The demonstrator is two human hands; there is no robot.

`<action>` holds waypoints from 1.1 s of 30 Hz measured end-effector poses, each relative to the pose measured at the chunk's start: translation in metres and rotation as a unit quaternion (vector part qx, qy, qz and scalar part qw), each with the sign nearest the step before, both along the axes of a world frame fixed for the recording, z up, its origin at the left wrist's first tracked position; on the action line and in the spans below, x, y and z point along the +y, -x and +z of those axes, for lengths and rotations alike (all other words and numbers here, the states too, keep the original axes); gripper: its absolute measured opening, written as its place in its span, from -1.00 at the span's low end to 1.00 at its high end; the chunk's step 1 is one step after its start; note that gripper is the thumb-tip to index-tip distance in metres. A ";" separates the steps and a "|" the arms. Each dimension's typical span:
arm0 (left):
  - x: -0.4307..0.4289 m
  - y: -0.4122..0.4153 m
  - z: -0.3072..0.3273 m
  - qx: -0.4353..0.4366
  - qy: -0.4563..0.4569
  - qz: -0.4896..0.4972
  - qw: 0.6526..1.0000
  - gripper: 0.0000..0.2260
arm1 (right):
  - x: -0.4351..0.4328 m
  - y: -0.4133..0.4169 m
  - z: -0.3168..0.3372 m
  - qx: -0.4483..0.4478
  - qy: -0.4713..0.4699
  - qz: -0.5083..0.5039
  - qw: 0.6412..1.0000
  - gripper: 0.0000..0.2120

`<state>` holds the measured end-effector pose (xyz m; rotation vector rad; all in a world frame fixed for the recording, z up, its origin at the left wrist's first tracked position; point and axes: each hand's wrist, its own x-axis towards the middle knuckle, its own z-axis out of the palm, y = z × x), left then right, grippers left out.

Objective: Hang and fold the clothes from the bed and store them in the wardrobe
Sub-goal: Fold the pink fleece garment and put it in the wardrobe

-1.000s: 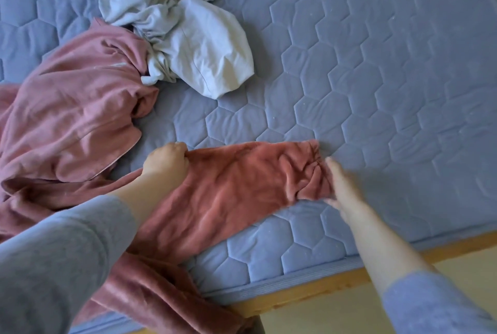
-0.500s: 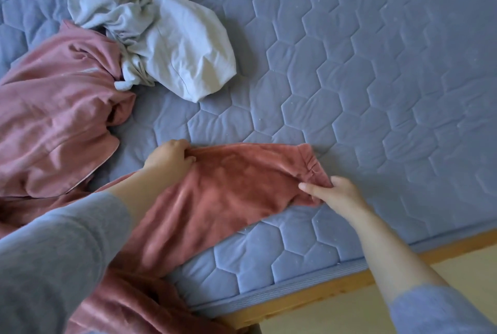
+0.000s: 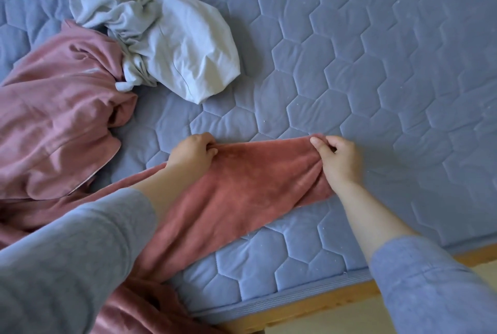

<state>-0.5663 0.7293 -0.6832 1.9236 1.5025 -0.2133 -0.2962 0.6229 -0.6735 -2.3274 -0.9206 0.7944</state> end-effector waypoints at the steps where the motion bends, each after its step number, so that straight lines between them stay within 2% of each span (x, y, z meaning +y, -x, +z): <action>1: -0.001 0.000 0.000 0.001 -0.002 0.002 1.000 -0.88 | 0.000 0.003 0.000 -0.005 0.023 0.021 0.999 -0.81; 3: -0.004 0.002 0.001 -0.001 -0.012 -0.002 1.000 -0.84 | -0.002 0.009 -0.002 -0.021 0.074 0.051 0.996 -0.80; 7: -0.013 0.013 0.012 -0.033 -0.064 -0.001 0.997 -0.72 | -0.010 0.023 0.003 -0.058 0.123 0.033 0.990 -0.51; 8: -0.015 0.018 0.015 -0.038 -0.074 0.003 0.997 -0.70 | -0.011 0.026 0.003 -0.054 0.146 0.027 0.987 -0.50; 12: -0.027 0.049 0.024 -0.012 -0.055 -0.004 0.998 -0.68 | -0.018 0.021 0.010 -0.041 0.184 -0.029 0.982 -0.80; 15: -0.033 0.072 0.026 0.018 -0.035 -0.004 0.999 -0.67 | -0.031 0.013 0.015 -0.102 0.202 -0.030 0.974 -0.79; 19: -0.036 0.085 0.025 0.081 -0.014 -0.022 0.996 -0.68 | -0.056 0.017 0.012 -0.132 0.260 -0.047 0.956 -0.75; 23: -0.039 0.085 0.019 0.123 0.013 -0.046 0.991 -0.78 | -0.066 0.020 0.008 -0.127 0.262 -0.064 0.954 -0.71; 26: -0.037 0.084 0.016 0.115 0.007 -0.063 0.991 -0.80 | -0.064 0.015 0.009 -0.109 0.252 -0.053 0.960 -0.72; 30: -0.040 0.095 0.020 0.072 -0.019 -0.106 0.992 -0.63 | -0.066 0.011 0.008 -0.093 0.252 -0.048 0.962 -0.75; 33: -0.042 0.101 0.022 0.113 -0.034 -0.137 0.984 -0.80 | -0.067 0.013 0.008 -0.099 0.262 -0.057 0.958 -0.77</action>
